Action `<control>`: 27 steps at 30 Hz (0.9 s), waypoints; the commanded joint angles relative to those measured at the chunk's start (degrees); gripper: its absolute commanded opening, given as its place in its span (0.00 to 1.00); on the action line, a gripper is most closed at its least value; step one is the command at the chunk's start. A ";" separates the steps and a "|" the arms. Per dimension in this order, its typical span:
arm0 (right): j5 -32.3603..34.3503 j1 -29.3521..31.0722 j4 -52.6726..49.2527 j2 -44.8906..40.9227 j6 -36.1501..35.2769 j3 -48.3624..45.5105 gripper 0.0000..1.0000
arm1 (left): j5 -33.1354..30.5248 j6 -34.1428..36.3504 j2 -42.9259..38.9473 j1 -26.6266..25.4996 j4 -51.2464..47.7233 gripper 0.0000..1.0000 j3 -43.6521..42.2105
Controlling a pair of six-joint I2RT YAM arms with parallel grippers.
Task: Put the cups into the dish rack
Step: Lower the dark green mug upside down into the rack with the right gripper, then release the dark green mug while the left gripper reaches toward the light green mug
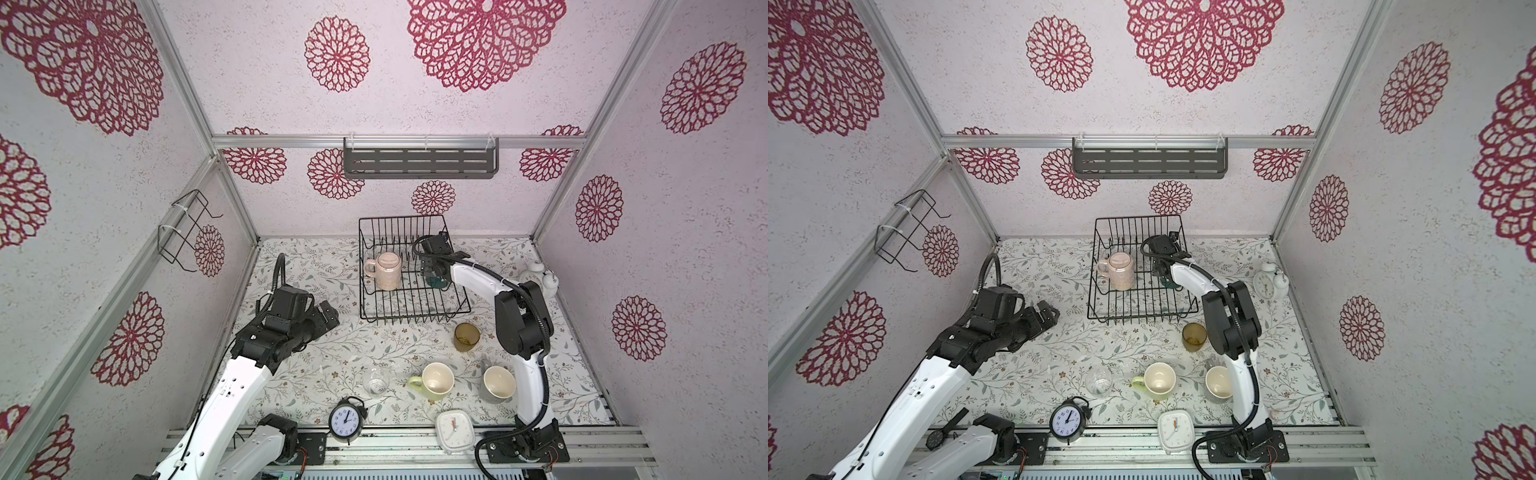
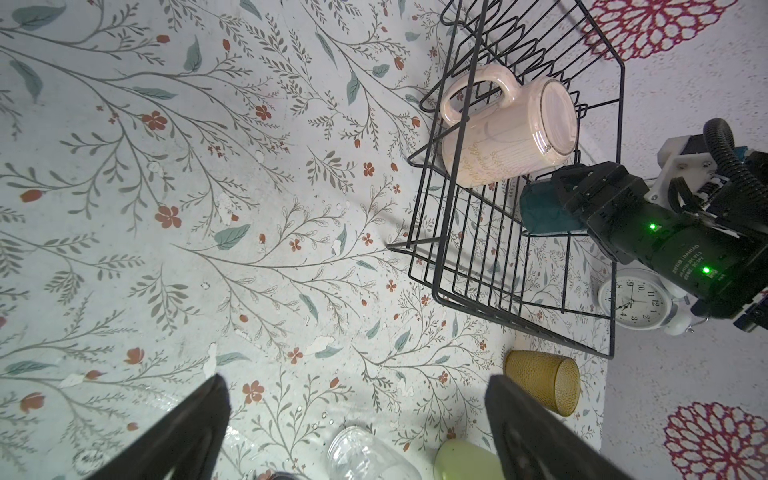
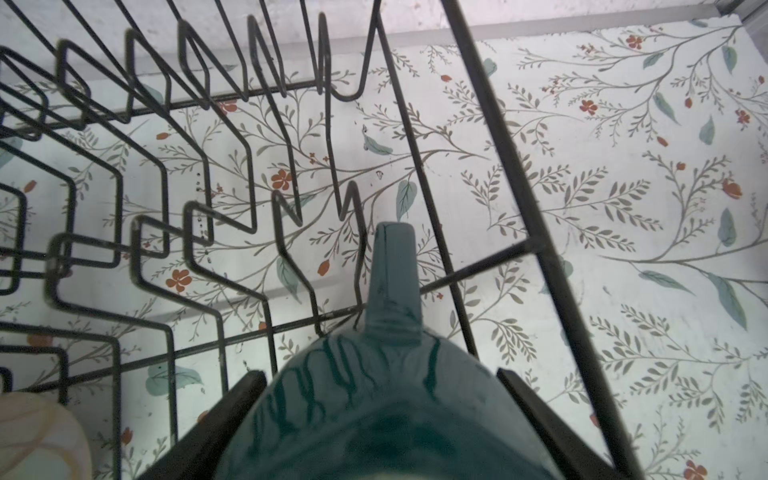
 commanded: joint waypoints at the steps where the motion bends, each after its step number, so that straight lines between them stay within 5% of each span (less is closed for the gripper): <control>1: 2.35 -0.16 0.56 -2.19 1.49 3.54 0.74 | 0.10 0.36 -1.16 0.32 0.01 1.00 -0.43; 5: 1.04 -0.29 -1.05 -3.91 1.44 4.08 0.87 | 3.05 1.13 -1.72 0.32 1.34 0.98 -0.56; 12: 0.27 -0.52 -0.83 -9.00 0.82 1.83 0.90 | 8.14 0.99 -3.17 -0.74 5.16 0.97 -2.96; 27: -6.57 -0.96 2.58 -27.30 -10.91 -12.03 0.93 | 3.01 2.36 0.77 -15.95 2.62 0.98 -1.36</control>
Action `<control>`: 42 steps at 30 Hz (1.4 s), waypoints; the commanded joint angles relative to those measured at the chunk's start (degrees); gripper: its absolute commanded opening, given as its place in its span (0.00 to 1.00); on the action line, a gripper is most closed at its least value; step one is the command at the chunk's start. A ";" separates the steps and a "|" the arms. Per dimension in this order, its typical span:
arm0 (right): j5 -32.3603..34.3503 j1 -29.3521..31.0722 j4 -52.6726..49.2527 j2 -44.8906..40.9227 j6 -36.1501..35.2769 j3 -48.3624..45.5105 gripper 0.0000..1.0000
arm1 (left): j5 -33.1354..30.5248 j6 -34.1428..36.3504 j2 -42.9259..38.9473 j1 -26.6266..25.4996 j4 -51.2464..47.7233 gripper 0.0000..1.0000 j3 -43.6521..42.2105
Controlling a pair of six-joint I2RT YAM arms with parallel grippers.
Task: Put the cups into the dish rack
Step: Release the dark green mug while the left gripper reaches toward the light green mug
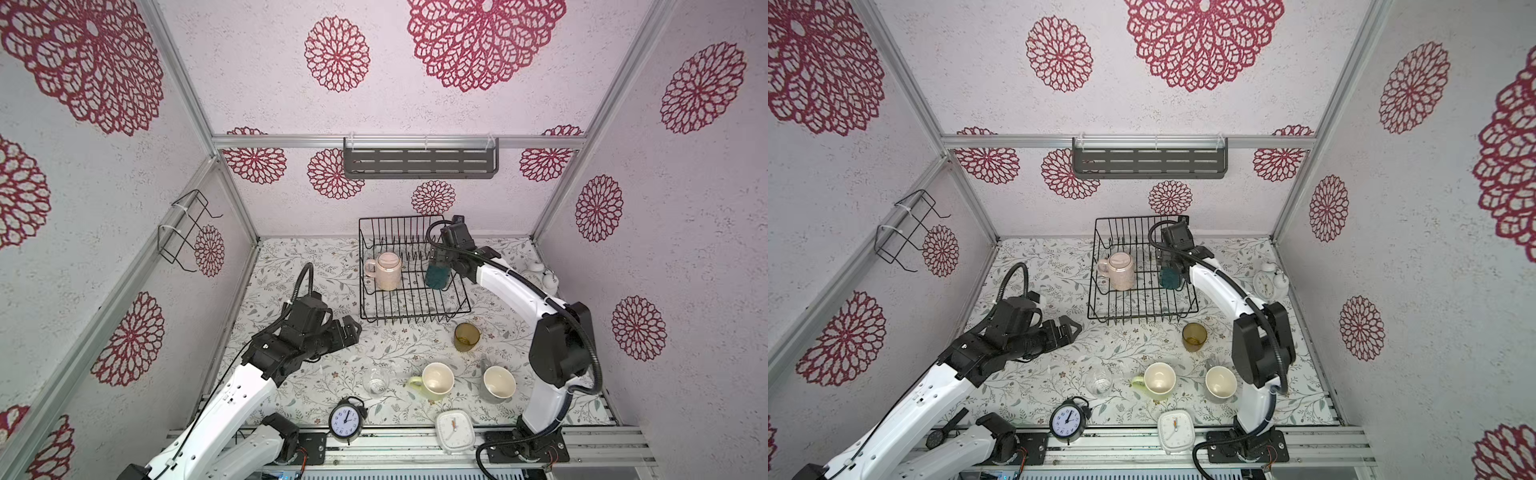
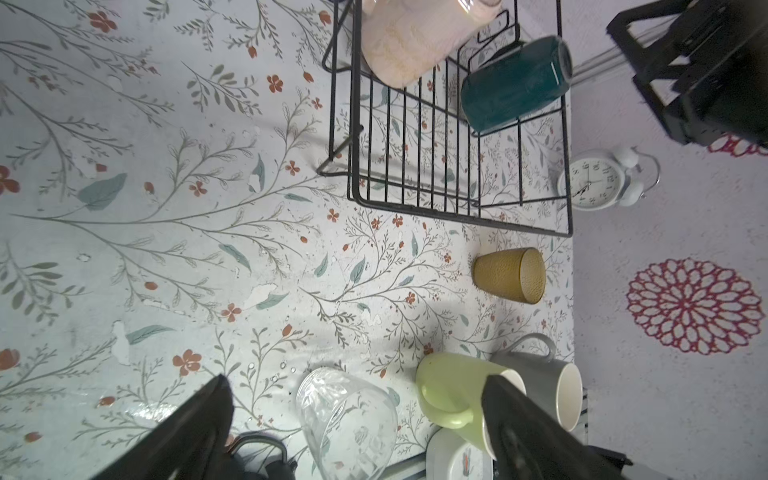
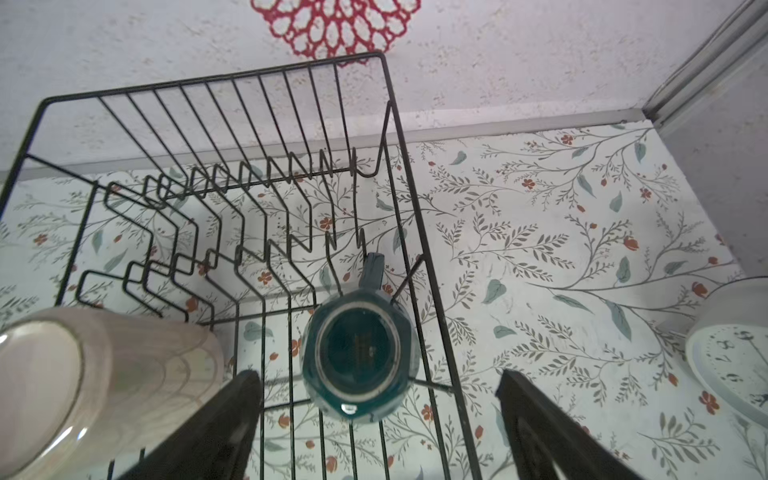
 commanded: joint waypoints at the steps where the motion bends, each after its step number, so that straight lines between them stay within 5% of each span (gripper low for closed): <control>1: -1.20 -0.29 2.66 -7.89 -4.45 -3.70 0.94 | -2.64 1.63 2.07 -3.25 -1.72 0.98 2.63; 9: 3.69 -2.08 9.53 -21.05 -6.66 -16.89 0.99 | -8.32 0.24 10.00 -12.70 -7.71 1.00 5.43; 16: 6.59 -2.69 12.56 -26.53 1.30 -21.67 0.99 | -9.90 -1.23 14.98 -17.55 -9.33 0.97 5.49; 28: -11.42 -3.97 14.77 -34.00 8.98 -31.95 0.98 | -8.11 0.26 18.51 -20.68 -7.77 0.93 7.96; 42: -11.17 -4.05 8.39 -43.67 8.94 -41.51 0.98 | -2.52 16.82 32.90 -32.91 -1.89 0.90 23.80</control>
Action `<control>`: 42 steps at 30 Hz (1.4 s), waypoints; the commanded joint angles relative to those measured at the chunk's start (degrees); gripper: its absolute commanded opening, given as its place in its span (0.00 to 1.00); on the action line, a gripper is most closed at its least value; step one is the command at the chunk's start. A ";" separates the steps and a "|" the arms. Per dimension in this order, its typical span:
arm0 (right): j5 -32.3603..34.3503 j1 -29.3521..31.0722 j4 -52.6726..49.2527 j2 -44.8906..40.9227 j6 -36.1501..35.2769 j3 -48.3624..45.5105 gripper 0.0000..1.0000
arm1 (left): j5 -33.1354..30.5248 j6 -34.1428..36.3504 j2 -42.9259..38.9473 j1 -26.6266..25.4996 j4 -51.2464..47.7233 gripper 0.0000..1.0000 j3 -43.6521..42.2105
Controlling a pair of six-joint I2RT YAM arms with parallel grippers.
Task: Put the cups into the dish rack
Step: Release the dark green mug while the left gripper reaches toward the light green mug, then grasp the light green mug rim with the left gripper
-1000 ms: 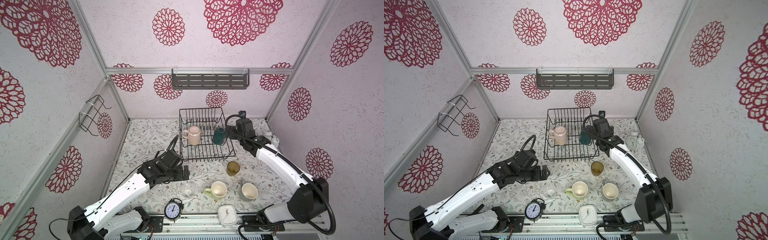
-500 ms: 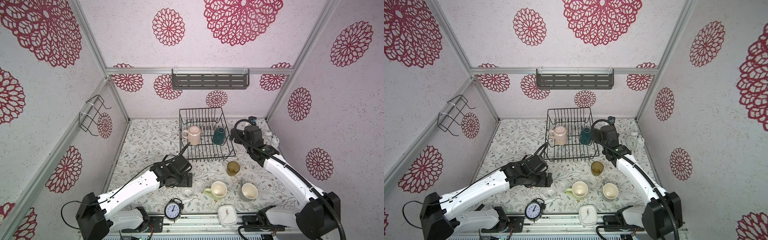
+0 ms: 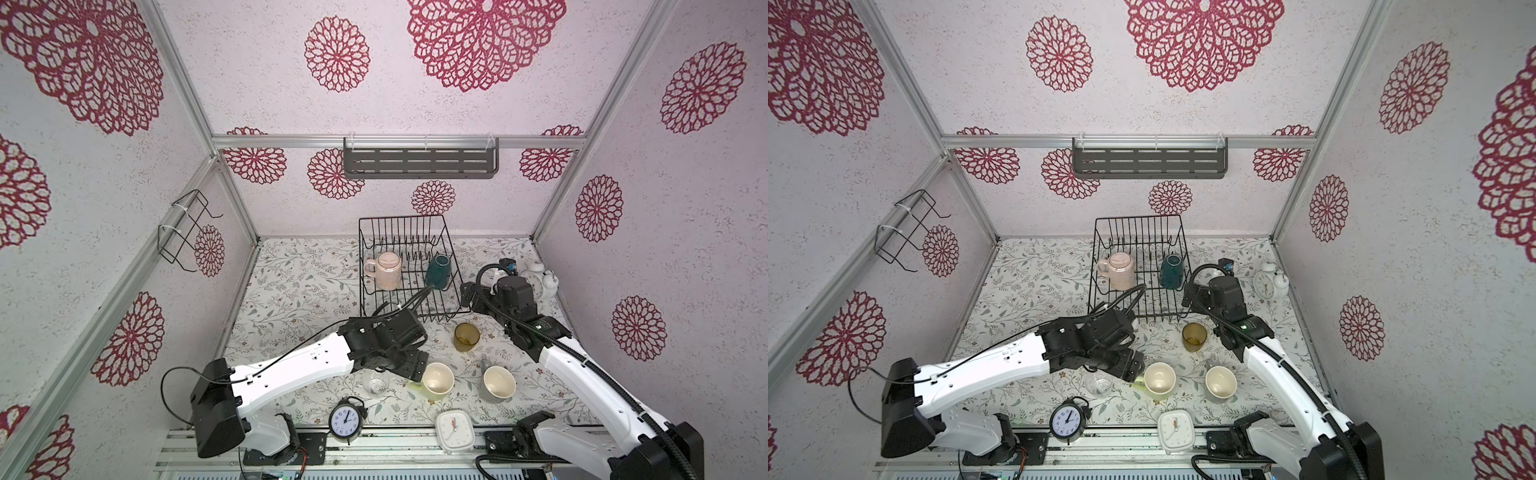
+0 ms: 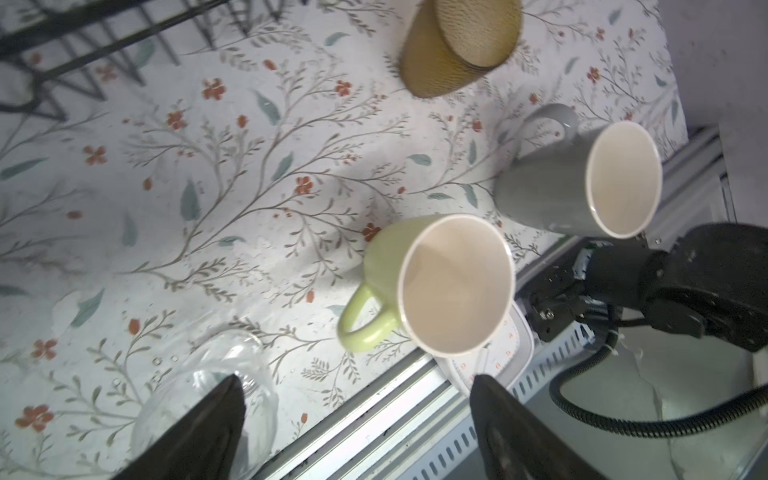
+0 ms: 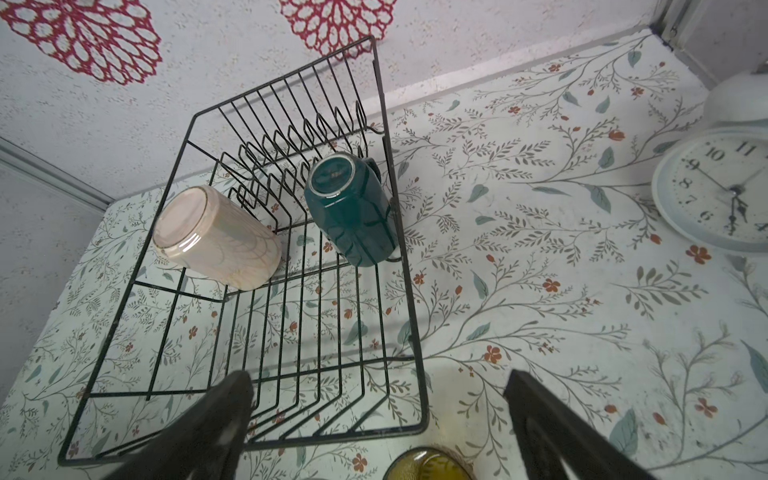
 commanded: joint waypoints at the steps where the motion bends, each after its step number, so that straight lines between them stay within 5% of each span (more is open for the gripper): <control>1: 0.35 -0.31 -1.67 -2.58 0.27 0.46 0.98 | 4.12 8.25 2.49 -0.77 3.38 0.90 1.64; 7: 0.24 -0.31 -3.33 -4.63 -0.57 1.71 0.98 | 6.51 14.72 2.88 -0.15 3.34 0.82 -0.27; 14: 0.45 -0.26 -3.29 -5.56 -0.39 1.57 0.97 | 7.09 12.09 -0.78 2.82 7.83 0.83 -5.08; 20: 0.61 -0.31 -2.78 -5.20 -0.04 1.50 0.96 | 4.64 6.93 5.44 3.16 7.80 0.81 -1.96; 33: 1.97 -0.35 -2.25 -5.58 0.88 0.96 0.96 | -0.78 7.42 17.72 1.54 0.04 0.69 7.23; 42: 3.60 -0.38 -1.54 -6.33 2.19 -0.16 0.96 | 1.06 8.58 22.33 1.48 -2.09 0.60 10.84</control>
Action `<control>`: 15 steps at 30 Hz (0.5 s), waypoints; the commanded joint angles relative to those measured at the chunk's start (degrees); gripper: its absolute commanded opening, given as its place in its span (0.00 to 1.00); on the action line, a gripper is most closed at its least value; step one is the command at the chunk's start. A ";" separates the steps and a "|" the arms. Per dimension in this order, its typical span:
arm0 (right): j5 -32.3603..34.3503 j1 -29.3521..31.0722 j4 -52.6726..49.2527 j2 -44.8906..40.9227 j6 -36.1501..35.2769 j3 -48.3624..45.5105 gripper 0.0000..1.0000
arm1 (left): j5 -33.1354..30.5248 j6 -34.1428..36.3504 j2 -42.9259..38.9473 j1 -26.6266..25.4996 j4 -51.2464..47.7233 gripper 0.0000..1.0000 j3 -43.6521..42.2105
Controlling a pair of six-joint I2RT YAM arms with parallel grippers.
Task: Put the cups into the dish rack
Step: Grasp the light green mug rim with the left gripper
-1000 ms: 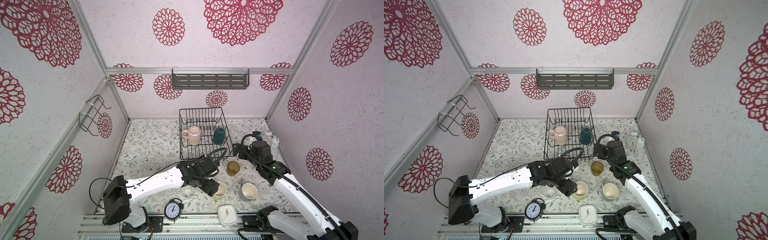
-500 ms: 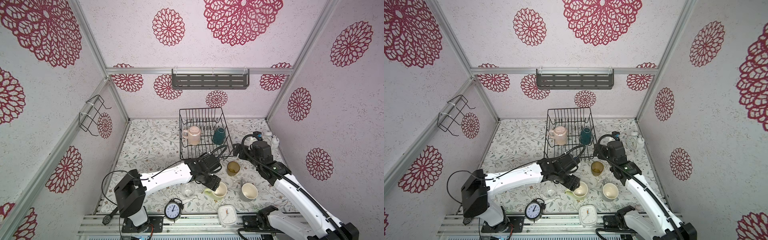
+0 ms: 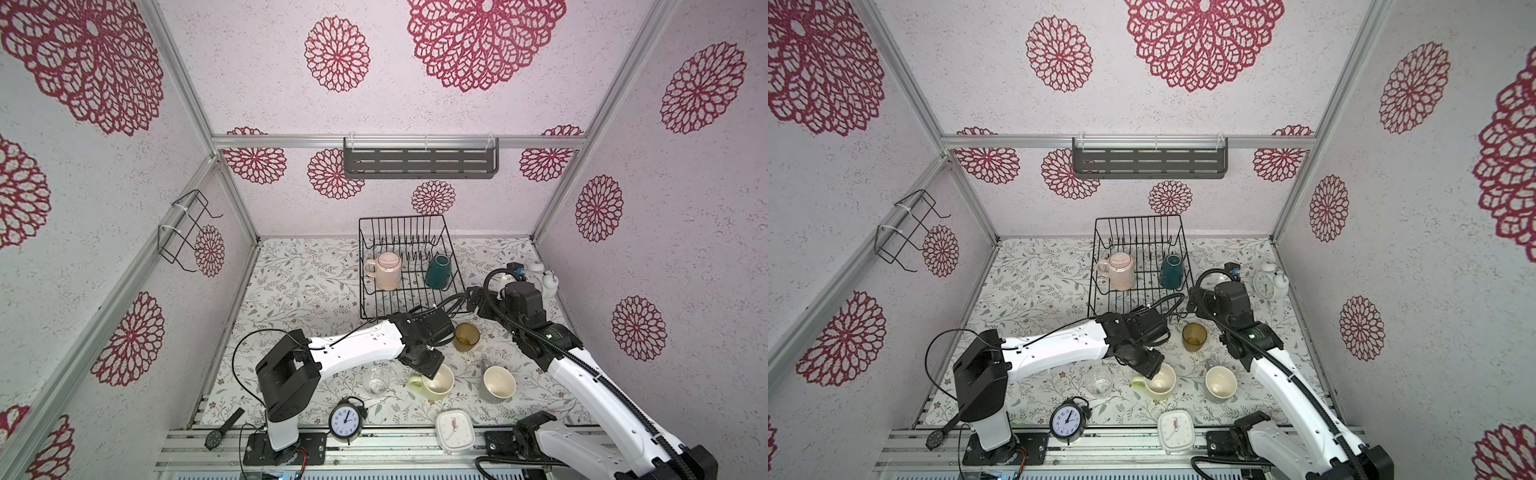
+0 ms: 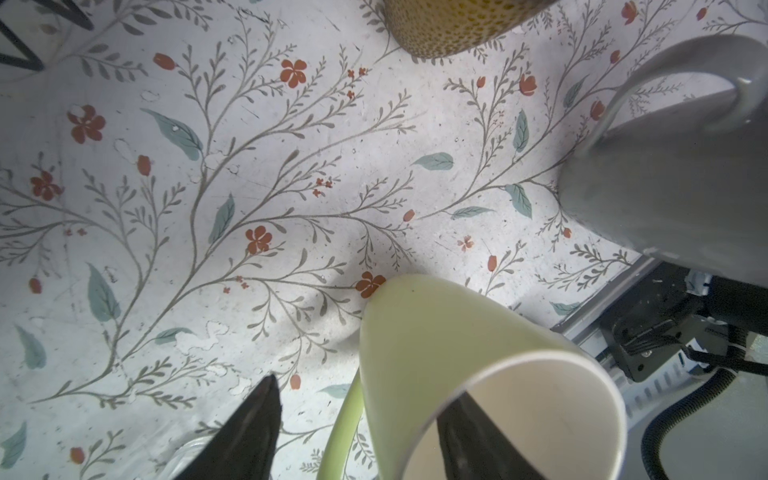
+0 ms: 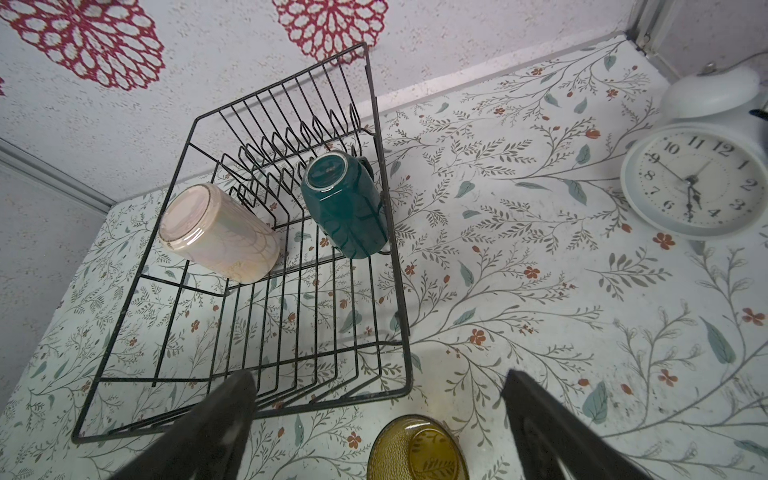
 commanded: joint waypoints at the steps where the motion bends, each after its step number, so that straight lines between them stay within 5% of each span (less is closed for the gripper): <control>1: 2.86 -0.39 2.25 -2.31 2.17 -0.51 0.96 | 0.47 1.29 1.98 0.10 -1.70 0.58 1.44; 6: 4.39 -0.35 3.10 -4.27 3.32 -1.79 0.96 | 1.08 1.68 2.97 0.10 -1.65 0.39 2.58; 10: 9.91 -0.40 2.67 -7.90 7.38 -3.69 0.96 | 0.30 1.74 1.69 0.09 -1.55 0.12 2.74; 15: 9.16 -0.47 7.32 -13.62 9.50 -8.13 0.94 | 0.05 1.37 -2.86 0.23 1.46 0.04 -0.11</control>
